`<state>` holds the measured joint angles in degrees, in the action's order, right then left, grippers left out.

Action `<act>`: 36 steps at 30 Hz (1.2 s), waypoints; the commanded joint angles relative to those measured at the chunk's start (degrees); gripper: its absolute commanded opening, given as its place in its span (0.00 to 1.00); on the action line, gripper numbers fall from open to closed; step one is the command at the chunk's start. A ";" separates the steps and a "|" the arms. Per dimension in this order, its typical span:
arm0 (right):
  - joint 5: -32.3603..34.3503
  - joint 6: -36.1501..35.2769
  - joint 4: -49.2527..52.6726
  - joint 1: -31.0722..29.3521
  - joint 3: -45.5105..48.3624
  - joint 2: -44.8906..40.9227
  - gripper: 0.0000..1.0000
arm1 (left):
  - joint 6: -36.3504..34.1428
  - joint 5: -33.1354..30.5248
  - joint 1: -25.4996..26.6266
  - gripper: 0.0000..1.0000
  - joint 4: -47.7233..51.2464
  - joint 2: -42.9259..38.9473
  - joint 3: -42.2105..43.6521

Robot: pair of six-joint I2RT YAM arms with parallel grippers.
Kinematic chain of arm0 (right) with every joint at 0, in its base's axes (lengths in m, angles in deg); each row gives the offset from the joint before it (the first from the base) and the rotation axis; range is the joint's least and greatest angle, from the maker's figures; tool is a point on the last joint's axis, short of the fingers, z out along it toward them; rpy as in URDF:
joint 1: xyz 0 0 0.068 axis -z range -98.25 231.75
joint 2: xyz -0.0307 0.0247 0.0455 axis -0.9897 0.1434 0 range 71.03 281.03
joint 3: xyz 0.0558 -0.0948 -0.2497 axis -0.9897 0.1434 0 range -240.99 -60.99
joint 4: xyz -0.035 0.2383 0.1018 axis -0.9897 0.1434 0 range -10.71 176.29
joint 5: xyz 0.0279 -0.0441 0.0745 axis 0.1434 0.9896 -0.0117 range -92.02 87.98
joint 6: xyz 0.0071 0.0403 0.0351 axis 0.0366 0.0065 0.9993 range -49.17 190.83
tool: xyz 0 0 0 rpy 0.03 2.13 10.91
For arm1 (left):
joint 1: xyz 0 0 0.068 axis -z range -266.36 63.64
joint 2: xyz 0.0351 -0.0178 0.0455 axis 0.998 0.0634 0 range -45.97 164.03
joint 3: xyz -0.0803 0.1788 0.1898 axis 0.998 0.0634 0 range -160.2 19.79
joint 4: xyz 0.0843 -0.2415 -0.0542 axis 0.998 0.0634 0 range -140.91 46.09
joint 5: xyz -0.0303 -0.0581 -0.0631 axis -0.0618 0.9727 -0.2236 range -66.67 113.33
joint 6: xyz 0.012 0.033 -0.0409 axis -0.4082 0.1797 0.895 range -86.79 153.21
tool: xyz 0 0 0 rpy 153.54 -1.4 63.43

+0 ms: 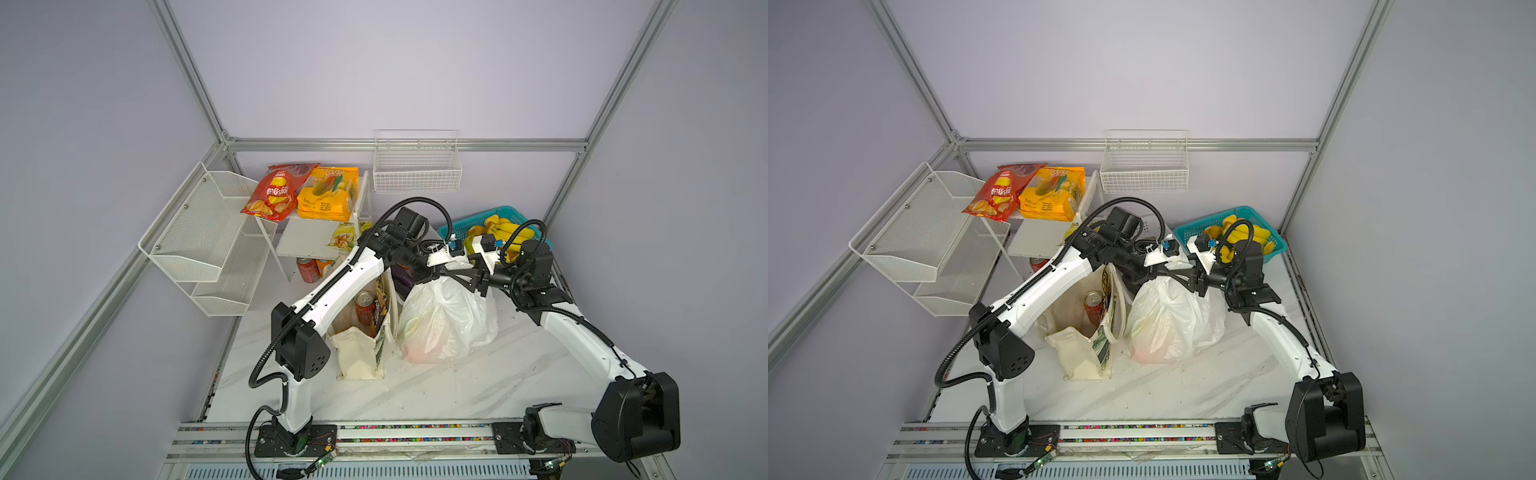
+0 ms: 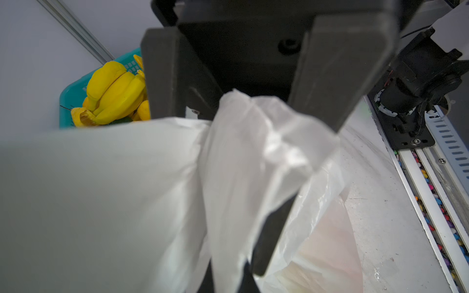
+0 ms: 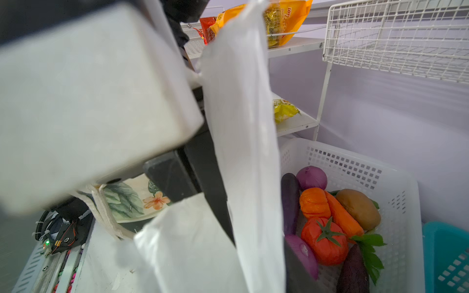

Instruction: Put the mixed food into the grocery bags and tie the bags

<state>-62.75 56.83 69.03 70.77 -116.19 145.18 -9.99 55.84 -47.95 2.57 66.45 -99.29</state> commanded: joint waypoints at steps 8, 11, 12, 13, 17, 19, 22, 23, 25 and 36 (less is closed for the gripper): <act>-0.39 -0.33 -2.22 0.01 0.84 -0.91 0.27 | -2.17 -1.00 0.30 0.06 1.22 -0.18 -5.72; 0.47 -0.22 -2.13 0.00 0.93 -1.09 0.11 | -1.59 -1.36 0.17 0.18 1.20 -0.49 -5.63; 0.67 -0.32 -2.13 0.00 1.01 -1.18 0.10 | -1.20 -1.40 0.06 0.25 1.20 -0.60 -5.55; 1.00 -0.46 -2.13 0.00 1.21 -1.20 0.09 | -0.63 -1.40 -0.01 0.29 1.20 -0.99 -5.39; 1.14 -0.25 -2.13 0.00 1.06 -0.84 0.06 | 2.21 -0.05 -1.15 0.44 -0.13 -3.60 -3.22; 0.94 0.04 -2.53 0.00 1.23 -0.93 0.05 | 4.76 2.59 -2.37 0.50 -2.17 -5.52 -1.15; 0.70 1.67 -4.22 0.00 2.05 -1.11 0.05 | 10.17 7.39 -4.51 0.63 -6.65 -8.04 2.09; 0.36 2.18 -4.62 -0.03 2.35 -1.11 0.05 | 13.08 8.87 -5.15 0.67 -8.55 -8.72 2.99; 0.25 2.78 -4.84 0.00 2.92 -1.18 0.05 | 18.95 10.55 -5.88 0.71 -12.91 -9.62 4.48; -0.06 5.62 -7.40 -0.42 5.52 -2.83 0.06 | 40.11 18.07 -6.16 0.84 -24.70 -5.34 1.26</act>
<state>-61.46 61.73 64.06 70.75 -111.21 143.76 22.30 70.62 -54.11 -17.74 59.24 -96.60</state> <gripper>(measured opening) 0.056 0.836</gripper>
